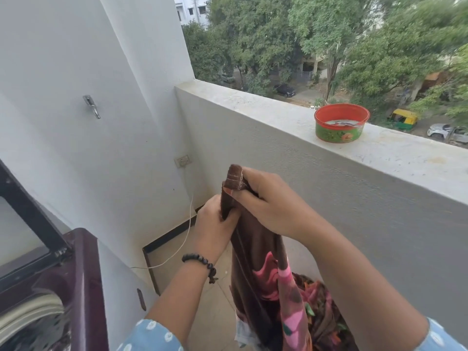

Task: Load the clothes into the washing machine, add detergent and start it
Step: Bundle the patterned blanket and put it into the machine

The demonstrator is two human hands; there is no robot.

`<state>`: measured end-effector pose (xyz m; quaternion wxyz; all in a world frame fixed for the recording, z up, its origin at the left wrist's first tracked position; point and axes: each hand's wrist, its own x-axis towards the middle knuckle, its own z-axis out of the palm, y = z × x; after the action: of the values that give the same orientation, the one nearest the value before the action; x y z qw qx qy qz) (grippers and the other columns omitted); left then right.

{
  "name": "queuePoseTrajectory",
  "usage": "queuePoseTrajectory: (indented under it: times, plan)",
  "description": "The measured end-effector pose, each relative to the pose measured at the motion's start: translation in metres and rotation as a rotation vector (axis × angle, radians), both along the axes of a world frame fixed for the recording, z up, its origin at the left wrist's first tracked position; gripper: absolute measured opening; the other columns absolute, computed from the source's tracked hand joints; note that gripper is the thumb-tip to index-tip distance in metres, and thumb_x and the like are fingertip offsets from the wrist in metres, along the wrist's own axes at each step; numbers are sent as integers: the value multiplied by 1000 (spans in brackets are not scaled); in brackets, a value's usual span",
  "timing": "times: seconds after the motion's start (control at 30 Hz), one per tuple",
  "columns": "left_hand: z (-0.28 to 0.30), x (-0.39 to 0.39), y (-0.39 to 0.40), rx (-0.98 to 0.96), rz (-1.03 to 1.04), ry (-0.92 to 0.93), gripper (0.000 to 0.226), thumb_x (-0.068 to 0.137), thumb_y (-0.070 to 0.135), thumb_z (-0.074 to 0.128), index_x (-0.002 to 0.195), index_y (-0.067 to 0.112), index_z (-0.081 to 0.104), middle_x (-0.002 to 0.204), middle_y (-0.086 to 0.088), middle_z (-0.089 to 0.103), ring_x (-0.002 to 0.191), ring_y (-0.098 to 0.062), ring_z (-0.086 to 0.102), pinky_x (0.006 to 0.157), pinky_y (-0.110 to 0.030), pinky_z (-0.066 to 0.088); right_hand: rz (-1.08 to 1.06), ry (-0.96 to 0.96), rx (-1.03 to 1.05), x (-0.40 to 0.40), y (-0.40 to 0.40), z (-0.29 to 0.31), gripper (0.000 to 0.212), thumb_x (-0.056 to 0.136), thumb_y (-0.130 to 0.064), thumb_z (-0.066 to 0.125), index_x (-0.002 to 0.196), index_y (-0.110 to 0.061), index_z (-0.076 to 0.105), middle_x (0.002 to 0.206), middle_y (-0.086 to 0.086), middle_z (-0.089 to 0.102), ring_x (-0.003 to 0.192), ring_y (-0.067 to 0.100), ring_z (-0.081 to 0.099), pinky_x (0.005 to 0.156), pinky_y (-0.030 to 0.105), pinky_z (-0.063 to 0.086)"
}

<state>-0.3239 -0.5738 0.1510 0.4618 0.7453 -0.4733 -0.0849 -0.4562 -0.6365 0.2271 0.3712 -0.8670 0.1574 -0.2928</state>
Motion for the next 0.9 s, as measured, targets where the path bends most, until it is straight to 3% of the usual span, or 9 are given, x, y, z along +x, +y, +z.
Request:
queuePoseTrajectory:
  times: [0.07, 0.13, 0.23, 0.3, 0.4, 0.53, 0.63, 0.73, 0.9]
  plan:
    - [-16, 12, -3, 113, 61, -55, 14, 87, 8, 60, 74, 3, 56, 72, -10, 58, 64, -21, 56, 53, -31, 42, -15, -53, 6, -2, 1, 10, 33, 99, -20, 52, 70, -30, 42, 60, -17, 46, 58, 1, 44, 56, 18, 33]
    - [-30, 24, -5, 196, 104, -78, 14, 87, 7, 56, 75, 1, 56, 75, -12, 58, 67, -28, 55, 57, -40, 46, -21, -133, 0, -8, 1, 21, 24, 99, -20, 52, 76, -20, 50, 62, -15, 46, 59, 1, 42, 59, 25, 34]
    - [-43, 40, 0, 232, 141, -34, 23, 93, 12, 58, 71, 17, 53, 75, 0, 58, 65, -15, 53, 53, -25, 37, -62, -290, 11, -20, -3, 38, 22, 99, -18, 51, 87, -1, 56, 71, 6, 50, 66, 11, 44, 65, 32, 37]
    - [-49, 51, 4, 201, 145, 130, 13, 93, 27, 63, 82, 23, 57, 84, 2, 65, 73, -8, 60, 55, -17, 42, -135, -376, 8, -30, -10, 46, 25, 98, -18, 51, 87, 4, 55, 71, 4, 44, 66, 9, 40, 64, 29, 34]
    - [-48, 57, 6, 107, 22, 543, 25, 83, 40, 67, 96, 19, 65, 96, -6, 73, 90, -23, 69, 76, -34, 57, -269, -478, 91, -43, -26, 50, 33, 96, -27, 52, 87, 4, 51, 71, 5, 40, 66, 17, 37, 63, 35, 29]
    - [-19, 54, -1, -75, -144, 706, 16, 93, 15, 59, 94, 12, 74, 94, -3, 76, 95, -19, 68, 79, -24, 55, -347, -573, 247, -52, -39, 39, 42, 92, -44, 57, 91, -3, 55, 79, 8, 43, 72, 23, 39, 67, 39, 30]
    - [22, 51, 0, -185, -223, 682, 24, 91, 1, 58, 88, 14, 77, 94, -7, 76, 92, -17, 69, 80, -26, 56, -304, -532, 285, -40, -32, 24, 32, 92, -45, 55, 96, -15, 63, 92, 10, 54, 89, 23, 50, 83, 41, 39]
    - [65, 39, 0, -176, -356, 455, 20, 87, -3, 64, 86, 13, 76, 86, -5, 76, 81, -12, 70, 71, -23, 56, -179, -383, 336, -13, -11, 5, 26, 96, -33, 49, 118, -26, 59, 120, 1, 62, 116, 9, 55, 104, 31, 40]
    - [95, 28, 2, -188, -379, 83, 13, 80, 18, 76, 90, 21, 68, 62, 2, 69, 56, -15, 64, 56, -26, 53, -8, -144, 496, 23, 25, -12, 42, 76, -39, 71, 113, -38, 51, 113, -10, 66, 106, 2, 64, 95, 26, 52]
